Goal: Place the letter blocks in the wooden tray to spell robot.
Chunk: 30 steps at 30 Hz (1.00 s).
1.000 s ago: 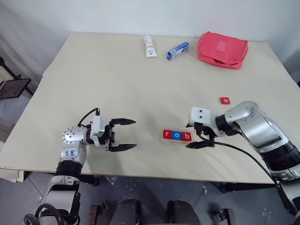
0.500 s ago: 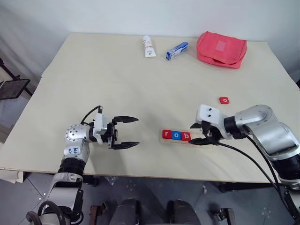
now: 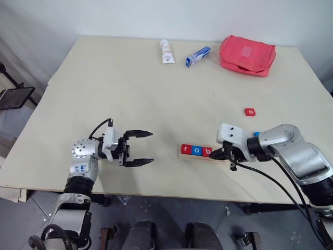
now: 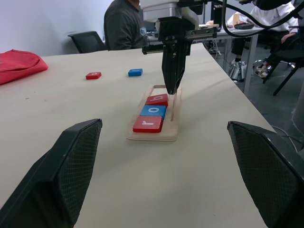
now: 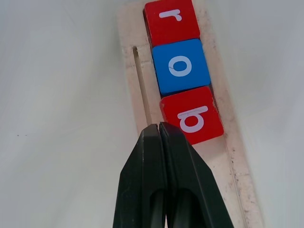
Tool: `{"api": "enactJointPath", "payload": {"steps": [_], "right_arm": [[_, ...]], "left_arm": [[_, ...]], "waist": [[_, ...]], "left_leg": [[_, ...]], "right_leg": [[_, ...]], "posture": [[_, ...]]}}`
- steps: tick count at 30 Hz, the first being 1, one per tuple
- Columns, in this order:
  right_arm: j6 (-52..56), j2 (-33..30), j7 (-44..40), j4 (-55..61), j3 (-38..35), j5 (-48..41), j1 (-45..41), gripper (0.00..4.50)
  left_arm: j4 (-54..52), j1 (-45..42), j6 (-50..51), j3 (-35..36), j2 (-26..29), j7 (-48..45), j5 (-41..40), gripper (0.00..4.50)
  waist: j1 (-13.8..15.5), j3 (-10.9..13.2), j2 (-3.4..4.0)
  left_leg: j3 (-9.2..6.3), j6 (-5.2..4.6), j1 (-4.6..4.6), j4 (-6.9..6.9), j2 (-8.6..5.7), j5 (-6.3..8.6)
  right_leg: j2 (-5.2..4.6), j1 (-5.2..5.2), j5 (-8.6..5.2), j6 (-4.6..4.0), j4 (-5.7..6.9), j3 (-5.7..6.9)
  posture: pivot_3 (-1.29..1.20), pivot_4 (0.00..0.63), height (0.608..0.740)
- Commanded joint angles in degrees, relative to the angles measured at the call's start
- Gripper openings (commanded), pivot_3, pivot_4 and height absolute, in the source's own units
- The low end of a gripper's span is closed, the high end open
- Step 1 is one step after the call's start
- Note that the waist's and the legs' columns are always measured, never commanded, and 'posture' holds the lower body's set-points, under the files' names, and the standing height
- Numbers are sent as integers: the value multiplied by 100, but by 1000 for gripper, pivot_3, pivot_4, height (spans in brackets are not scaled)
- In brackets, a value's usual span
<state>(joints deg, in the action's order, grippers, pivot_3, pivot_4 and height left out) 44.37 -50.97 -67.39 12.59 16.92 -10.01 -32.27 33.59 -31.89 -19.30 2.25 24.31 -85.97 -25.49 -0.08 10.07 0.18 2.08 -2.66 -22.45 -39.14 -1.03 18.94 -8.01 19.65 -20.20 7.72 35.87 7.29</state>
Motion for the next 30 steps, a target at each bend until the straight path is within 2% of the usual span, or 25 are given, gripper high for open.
{"api": "enactJointPath", "payload": {"steps": [1,7,16,21,26,29,30], "right_arm": [[-233,106,61,-164,52,83,-87,44],[-318,195,105,-259,72,118,-142,44],[132,-114,-56,715,-456,-514,232,44],[558,-507,3,1512,-1579,-1229,1197,44],[329,-250,717,1541,-3126,-1331,2278,44],[179,-34,1084,1364,-4031,-1269,2906,608],[143,-5,1155,1337,-4176,-1264,3034,934]], "left_arm": [[-289,94,37,71,66,-184,-127,4500],[-384,160,94,76,88,-170,-136,4500],[-296,83,101,57,59,-200,-116,4500],[-210,34,91,32,18,-246,-112,4500],[-161,36,94,37,25,-299,-125,4500],[-101,26,80,43,36,-333,-123,4500],[-87,22,77,43,37,-337,-122,4500]], "waist": [[-2,0,0],[3,0,0],[24,0,-1],[75,2,-4],[144,3,-6],[150,3,-6],[156,3,-6]], "left_leg": [[0,0,0,0,0,0],[-1,0,0,-1,0,0],[-3,0,-1,-1,-1,0],[-9,-3,0,0,-6,1],[-4,-4,1,0,-8,1],[-2,-4,3,0,-9,1],[-2,-5,3,1,-9,1]], "right_leg": [[0,0,0,0,0,0],[0,-1,0,0,0,2],[-1,-3,0,0,0,5],[-6,-7,0,0,-1,9],[-10,-11,0,1,-4,11],[-11,-11,0,1,-4,11],[-11,-12,1,1,-4,12]], "posture": [[0,150,740],[0,150,740],[0,150,740],[0,150,740],[0,150,740],[0,150,740],[0,150,740]]}}
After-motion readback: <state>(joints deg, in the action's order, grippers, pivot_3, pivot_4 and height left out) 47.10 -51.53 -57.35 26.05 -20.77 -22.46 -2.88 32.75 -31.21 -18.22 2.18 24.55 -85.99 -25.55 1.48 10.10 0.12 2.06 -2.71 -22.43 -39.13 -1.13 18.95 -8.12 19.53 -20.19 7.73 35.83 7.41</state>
